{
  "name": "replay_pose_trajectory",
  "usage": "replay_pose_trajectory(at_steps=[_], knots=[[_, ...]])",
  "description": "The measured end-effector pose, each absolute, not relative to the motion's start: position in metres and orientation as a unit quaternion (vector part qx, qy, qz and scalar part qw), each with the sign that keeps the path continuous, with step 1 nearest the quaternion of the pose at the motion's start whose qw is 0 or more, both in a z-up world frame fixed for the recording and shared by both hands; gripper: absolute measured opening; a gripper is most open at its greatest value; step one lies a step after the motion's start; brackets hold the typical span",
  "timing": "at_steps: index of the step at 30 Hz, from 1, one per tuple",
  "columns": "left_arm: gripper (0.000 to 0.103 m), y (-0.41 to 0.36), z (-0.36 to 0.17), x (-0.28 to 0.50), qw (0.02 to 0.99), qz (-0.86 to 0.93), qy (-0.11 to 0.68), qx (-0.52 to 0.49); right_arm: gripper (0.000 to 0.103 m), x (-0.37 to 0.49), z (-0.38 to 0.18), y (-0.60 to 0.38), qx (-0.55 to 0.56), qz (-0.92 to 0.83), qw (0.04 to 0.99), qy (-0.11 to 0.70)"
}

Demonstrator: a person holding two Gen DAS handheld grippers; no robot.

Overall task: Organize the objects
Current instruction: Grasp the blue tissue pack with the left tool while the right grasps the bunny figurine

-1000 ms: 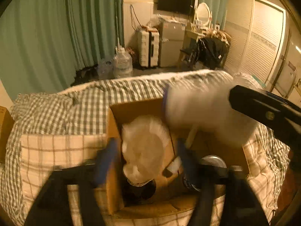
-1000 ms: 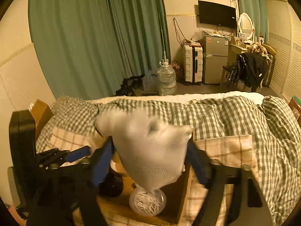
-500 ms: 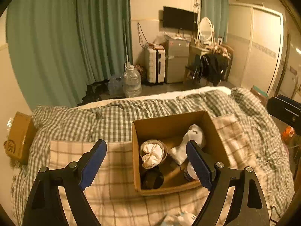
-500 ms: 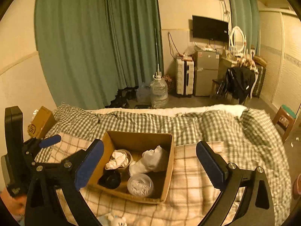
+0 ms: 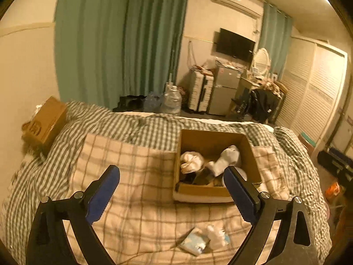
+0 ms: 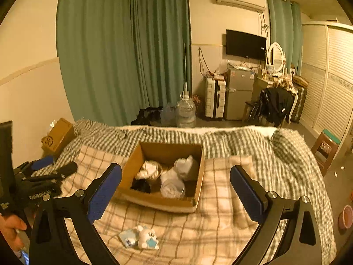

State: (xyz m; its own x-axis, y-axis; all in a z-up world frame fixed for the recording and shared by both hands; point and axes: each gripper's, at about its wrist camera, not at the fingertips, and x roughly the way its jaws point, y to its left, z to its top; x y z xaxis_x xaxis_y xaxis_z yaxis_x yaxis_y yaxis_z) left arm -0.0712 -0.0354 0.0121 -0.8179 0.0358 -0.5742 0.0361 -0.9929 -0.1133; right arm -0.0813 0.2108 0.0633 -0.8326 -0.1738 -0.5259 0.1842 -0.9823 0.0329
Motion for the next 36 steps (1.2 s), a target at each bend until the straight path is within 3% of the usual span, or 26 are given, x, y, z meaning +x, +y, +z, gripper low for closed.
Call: replay_pose_trajectory(at_steps=[15,25,28,29,36], knots=[[0.098,-0.028,-0.130,-0.069,0.011,-0.896,0.025,0.444,0.096,-0.091,-0.095,0.170,0.421,-0.898,0.118,0.045],[0.098,-0.030,-0.169,-0.079,0.018,-0.862,0.040,0.505,0.080,-0.117,-0.181,0.145,0.528,-0.834,0.146,0.057],[0.098,-0.025,-0.174,-0.080,0.014,-0.856,0.033,0.515,0.065,-0.124,-0.195,0.143,0.548,-0.821,0.150,0.058],[0.098,-0.025,-0.175,-0.081,0.013,-0.855,0.031,0.518,0.052,-0.125,-0.198,0.143,0.553,-0.817,0.154,0.054],[0.098,-0.005,-0.171,-0.082,-0.015,-0.854,-0.003,0.520,0.052,-0.120,-0.173,0.162,0.517,-0.845,0.135,0.025]])
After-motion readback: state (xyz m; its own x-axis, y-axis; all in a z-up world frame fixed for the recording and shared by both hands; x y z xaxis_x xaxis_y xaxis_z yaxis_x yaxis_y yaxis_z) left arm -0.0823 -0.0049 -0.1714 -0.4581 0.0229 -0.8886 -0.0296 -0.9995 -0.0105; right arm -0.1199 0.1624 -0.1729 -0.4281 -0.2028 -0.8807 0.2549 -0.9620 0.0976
